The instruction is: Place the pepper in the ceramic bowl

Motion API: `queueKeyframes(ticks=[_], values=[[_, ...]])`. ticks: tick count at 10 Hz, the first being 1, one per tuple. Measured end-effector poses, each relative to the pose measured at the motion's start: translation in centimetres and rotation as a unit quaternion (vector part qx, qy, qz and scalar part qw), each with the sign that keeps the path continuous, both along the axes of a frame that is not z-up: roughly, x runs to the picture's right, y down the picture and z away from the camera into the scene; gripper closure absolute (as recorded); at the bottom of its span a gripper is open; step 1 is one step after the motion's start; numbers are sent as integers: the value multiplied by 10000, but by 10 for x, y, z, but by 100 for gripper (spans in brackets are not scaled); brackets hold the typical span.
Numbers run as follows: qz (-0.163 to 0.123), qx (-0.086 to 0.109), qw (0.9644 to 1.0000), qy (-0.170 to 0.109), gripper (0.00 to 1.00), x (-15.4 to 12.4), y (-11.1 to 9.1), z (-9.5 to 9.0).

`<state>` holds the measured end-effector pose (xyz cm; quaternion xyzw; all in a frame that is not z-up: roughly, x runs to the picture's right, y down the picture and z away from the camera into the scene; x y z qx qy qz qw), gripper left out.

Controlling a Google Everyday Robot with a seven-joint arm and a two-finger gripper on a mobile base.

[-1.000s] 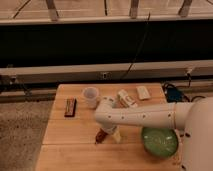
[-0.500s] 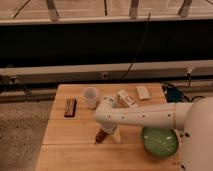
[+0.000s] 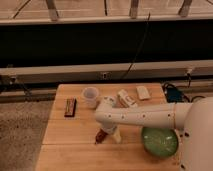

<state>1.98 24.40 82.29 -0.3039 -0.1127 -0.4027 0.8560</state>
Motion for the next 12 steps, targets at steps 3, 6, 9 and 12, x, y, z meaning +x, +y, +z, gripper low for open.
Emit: queueKeyframes(ticks=[3, 6, 9, 12], values=[[5, -30, 10000, -8, 20, 0, 1, 0], [10, -61, 10000, -17, 20, 0, 2, 1], [11, -90, 10000, -20, 20, 1, 3, 1], [21, -119, 9999, -22, 20, 2, 4, 1]])
